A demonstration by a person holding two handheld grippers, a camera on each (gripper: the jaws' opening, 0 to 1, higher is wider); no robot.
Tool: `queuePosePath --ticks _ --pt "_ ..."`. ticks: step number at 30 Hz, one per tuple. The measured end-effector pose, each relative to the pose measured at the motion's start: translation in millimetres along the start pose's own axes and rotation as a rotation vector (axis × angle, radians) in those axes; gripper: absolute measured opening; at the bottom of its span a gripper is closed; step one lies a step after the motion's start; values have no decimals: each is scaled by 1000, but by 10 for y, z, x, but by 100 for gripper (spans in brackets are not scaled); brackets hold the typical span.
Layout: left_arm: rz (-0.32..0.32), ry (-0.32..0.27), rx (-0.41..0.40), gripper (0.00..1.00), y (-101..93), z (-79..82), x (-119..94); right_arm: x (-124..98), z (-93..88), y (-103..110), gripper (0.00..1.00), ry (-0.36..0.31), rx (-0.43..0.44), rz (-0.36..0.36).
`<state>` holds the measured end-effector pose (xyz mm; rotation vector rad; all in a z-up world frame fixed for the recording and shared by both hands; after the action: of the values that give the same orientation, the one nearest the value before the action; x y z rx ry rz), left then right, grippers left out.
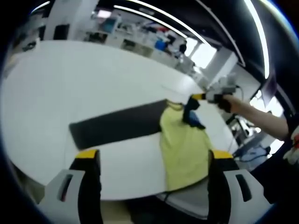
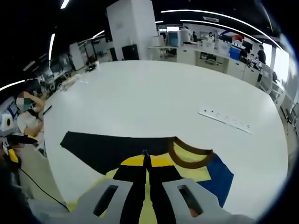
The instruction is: Fold the garment on the visible template until the final outline fits inside the template.
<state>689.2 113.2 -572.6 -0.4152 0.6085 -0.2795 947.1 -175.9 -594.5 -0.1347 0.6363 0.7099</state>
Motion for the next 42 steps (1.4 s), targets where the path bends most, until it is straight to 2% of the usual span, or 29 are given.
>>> queuePosePath --ticks 13,20,33,36,39,42 --pt "0 28 -1 91 27 -37 46 322 -275 188 2 91 -1 32" --pt "8 33 -12 91 65 -65 44 420 -302 198 2 110 1 42" --pt "13 46 -31 91 117 -122 67 585 -442 357 2 150 14 68" --pt "17 49 -34 91 141 -137 60 615 -470 372 2 156 49 66" --pt "22 52 -41 90 165 -158 57 655 -496 403 2 152 121 57" --pt "22 57 -46 90 180 -182 70 673 -530 460 2 147 146 50"
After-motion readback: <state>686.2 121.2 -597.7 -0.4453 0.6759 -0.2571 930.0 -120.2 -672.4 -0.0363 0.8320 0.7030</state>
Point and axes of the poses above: the point that each gripper's makers call its tool centre point, and the gripper's own axes: x roughly forward along the fingers, y roughly to its left, z roughly out of its top, the point moved 7 cm from there along -x, roughly backward along the fingers, and after that the axes turned 6 degrees about -y, right-handed, at the moved point
